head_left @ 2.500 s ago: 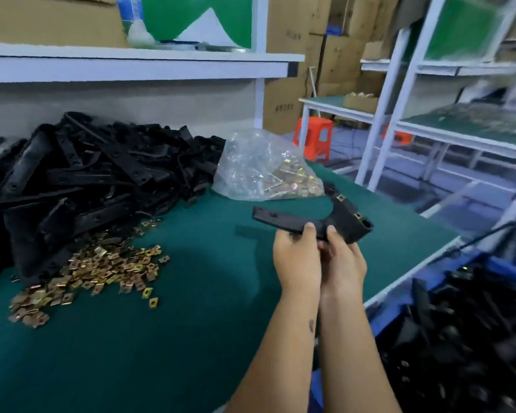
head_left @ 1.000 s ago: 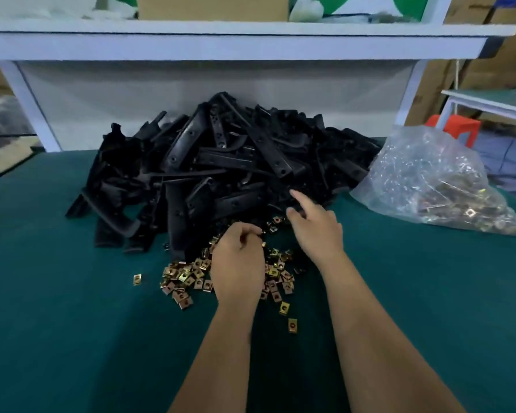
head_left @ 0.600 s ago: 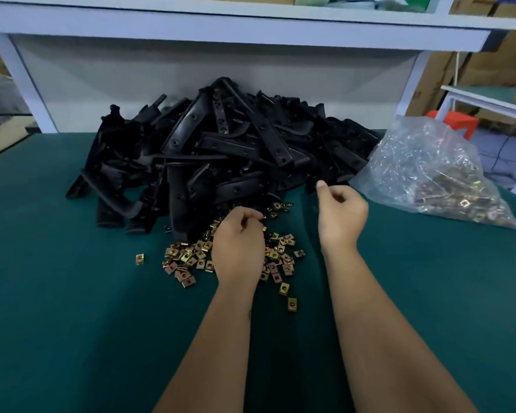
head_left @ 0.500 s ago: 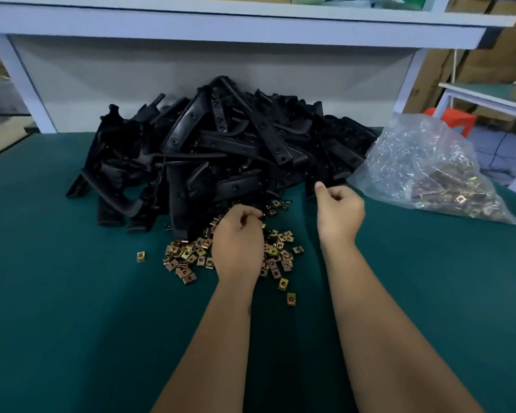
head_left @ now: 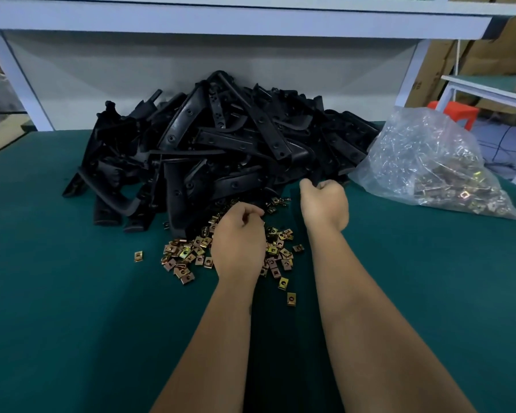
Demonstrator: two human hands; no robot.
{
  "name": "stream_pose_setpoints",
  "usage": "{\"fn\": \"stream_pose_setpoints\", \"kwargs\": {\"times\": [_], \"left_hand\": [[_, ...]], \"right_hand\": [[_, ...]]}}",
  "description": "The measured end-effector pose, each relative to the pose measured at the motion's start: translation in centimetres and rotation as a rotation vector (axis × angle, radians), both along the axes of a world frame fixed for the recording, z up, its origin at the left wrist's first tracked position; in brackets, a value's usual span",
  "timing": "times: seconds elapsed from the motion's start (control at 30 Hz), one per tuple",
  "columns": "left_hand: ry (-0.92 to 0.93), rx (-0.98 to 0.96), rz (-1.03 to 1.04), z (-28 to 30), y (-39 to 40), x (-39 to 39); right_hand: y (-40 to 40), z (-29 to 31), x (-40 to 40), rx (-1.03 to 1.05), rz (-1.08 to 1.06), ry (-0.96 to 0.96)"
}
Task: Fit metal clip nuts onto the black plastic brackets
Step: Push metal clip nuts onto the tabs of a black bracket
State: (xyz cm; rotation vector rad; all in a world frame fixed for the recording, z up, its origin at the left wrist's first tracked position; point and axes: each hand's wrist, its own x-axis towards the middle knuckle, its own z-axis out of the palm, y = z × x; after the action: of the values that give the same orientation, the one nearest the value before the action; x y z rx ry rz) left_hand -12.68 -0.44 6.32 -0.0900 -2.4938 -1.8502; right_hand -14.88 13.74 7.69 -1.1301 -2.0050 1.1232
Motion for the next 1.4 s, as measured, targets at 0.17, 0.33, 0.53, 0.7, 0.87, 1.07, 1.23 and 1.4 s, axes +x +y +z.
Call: {"fn": "stream_pose_setpoints", "kwargs": {"times": [0.17, 0.33, 0.53, 0.7, 0.87, 1.07, 1.23, 1.4], "left_hand": [[0.013, 0.000, -0.005, 0.0, 0.0, -0.2], [0.023, 0.094, -0.031, 0.1, -0.3, -0.2], [-0.013, 0.344, -0.051, 0.9, -0.8, -0.1], [-0.034, 0.684, -0.093, 2.1, -2.1, 0.0], [-0.117, 1.068, -0.152, 2.8, -4.0, -0.8], [-0.018, 1.060, -0.217, 3.1, -5.5, -1.2], [0.037, 0.659, -0.310, 3.3, -5.2, -1.3], [0.286, -0.014, -0.338, 1.7, -3.0, -1.1]], "right_hand": [[-1.6, -0.4, 1.3, 0.041, 0.021, 0.511], [-3.7, -0.7, 3.2, 0.399, 0.055, 0.526], [-5.5, -0.2, 5.0, 0.125, 0.162, 0.727], [-6.5, 0.3, 5.0, -0.102, 0.290, 0.746], [-4.8, 0.5, 4.9, -0.181, 0.262, 0.678], [-2.6, 0.8, 5.4, -0.203, 0.226, 0.688], [-2.1, 1.3, 6.2, 0.082, 0.204, 0.681], [-4.2, 2.0, 6.0, 0.424, 0.280, 0.778]]}}
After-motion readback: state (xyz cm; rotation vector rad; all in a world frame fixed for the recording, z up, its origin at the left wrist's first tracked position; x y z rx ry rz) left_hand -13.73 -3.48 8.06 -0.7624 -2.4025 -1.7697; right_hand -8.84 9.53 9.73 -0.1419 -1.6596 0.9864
